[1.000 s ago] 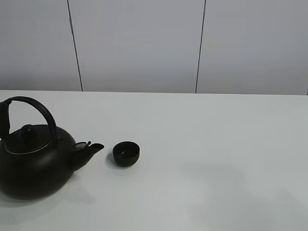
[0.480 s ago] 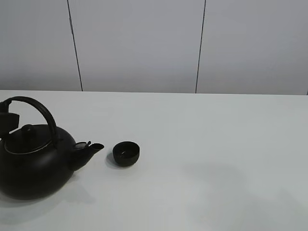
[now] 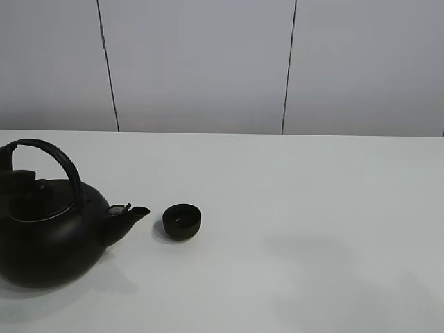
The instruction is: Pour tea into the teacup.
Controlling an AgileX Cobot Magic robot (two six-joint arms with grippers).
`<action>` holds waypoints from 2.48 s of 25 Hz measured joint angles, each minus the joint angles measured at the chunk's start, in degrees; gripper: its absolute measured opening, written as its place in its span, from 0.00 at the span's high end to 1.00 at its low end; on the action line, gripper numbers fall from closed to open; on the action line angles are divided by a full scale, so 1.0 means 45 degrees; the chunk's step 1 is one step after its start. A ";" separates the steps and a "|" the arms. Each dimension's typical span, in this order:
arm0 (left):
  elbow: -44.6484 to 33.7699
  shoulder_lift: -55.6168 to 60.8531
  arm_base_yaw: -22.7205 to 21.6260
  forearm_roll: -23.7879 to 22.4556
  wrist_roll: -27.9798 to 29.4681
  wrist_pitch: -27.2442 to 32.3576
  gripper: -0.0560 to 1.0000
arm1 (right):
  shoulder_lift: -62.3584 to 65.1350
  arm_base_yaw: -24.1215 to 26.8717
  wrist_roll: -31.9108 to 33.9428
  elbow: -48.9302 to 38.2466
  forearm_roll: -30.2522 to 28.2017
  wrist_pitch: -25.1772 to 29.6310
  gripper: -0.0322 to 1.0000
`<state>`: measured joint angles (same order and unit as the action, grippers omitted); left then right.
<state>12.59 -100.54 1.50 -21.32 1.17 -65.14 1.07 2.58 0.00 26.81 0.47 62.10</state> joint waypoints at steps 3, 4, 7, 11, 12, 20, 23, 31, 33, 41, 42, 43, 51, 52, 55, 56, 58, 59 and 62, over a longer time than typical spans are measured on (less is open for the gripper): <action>0.0238 -0.0332 0.0000 -0.0012 -0.0011 0.0000 0.50 | 0.0000 0.0000 0.0000 0.0000 0.0000 0.0000 0.47; 0.0282 -0.0334 0.0000 -0.0012 -0.0022 0.0000 0.52 | 0.0000 0.0000 0.0000 0.0000 0.0000 0.0000 0.47; 0.0366 -0.0334 0.0000 -0.0012 -0.0022 -0.0039 0.61 | 0.0000 0.0000 0.0000 0.0000 0.0000 0.0000 0.47; 0.0366 -0.0334 0.0000 -0.0012 -0.0133 -0.0050 0.81 | 0.0000 0.0000 0.0000 0.0000 0.0000 0.0000 0.47; 0.0366 -0.0334 0.0000 -0.0022 -0.0344 -0.0050 0.82 | 0.0000 0.0000 0.0000 0.0000 0.0000 0.0000 0.47; 0.0366 -0.0334 0.0000 -0.0022 -0.0596 -0.0050 0.82 | 0.0000 0.0000 0.0000 0.0000 0.0000 0.0000 0.47; 0.0366 -0.0334 0.0000 -0.0022 -0.0596 -0.0050 0.82 | 0.0000 0.0000 0.0000 0.0000 0.0000 0.0000 0.47; 0.0226 0.0886 0.0000 -0.0093 -0.0449 0.1316 0.83 | 0.0000 0.0000 0.0000 0.0000 0.0000 0.0000 0.47; 0.0198 0.1418 0.0000 -0.0159 -0.0259 0.1547 0.83 | 0.0000 0.0000 0.0000 0.0000 0.0000 0.0000 0.47; 0.0253 0.3252 0.0000 -0.0412 0.0830 0.1828 0.83 | 0.0000 0.0000 0.0000 0.0000 0.0000 -0.0016 0.47; 0.0295 0.3379 0.0000 -0.0462 0.0878 0.1913 0.83 | 0.0000 0.0000 0.0000 0.0000 0.0000 -0.0016 0.47; 0.0298 0.3455 0.0000 -0.0479 0.0923 0.1941 0.83 | 0.0000 0.0000 0.0000 0.0000 0.0000 -0.0016 0.47; 0.0301 0.3868 0.0000 -0.1044 0.1445 0.2208 0.83 | 0.0000 0.0000 0.0000 0.0000 0.0000 -0.0016 0.47; 0.0301 0.3868 0.0000 -0.1107 0.1498 0.2208 0.83 | 0.0000 0.0000 0.0000 0.0000 0.0000 -0.0016 0.47; 0.0301 0.3868 0.0000 -0.1208 0.1771 0.2208 0.83 | 0.0000 0.0000 0.0000 0.0000 0.0000 -0.0016 0.47; 0.0301 0.3868 0.0000 -0.1255 0.1861 0.2208 0.83 | 0.0000 0.0000 0.0000 0.0000 0.0000 -0.0016 0.47; 0.0301 0.3868 0.0000 -0.1422 0.2041 0.2235 0.83 | 0.0000 0.0000 0.0000 0.0000 0.0000 -0.0016 0.47; 0.0301 0.3868 0.0000 -0.1499 0.2111 0.2262 0.83 | 0.0000 0.0000 0.0000 0.0000 0.0000 -0.0016 0.47; 0.0352 0.3981 0.0000 -0.1657 0.2391 0.2544 0.83 | 0.0000 0.0000 0.0000 0.0000 0.0000 -0.0016 0.47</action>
<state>14.17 -82.62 1.50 -28.78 11.93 -53.69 1.07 2.58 0.00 26.81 0.47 62.03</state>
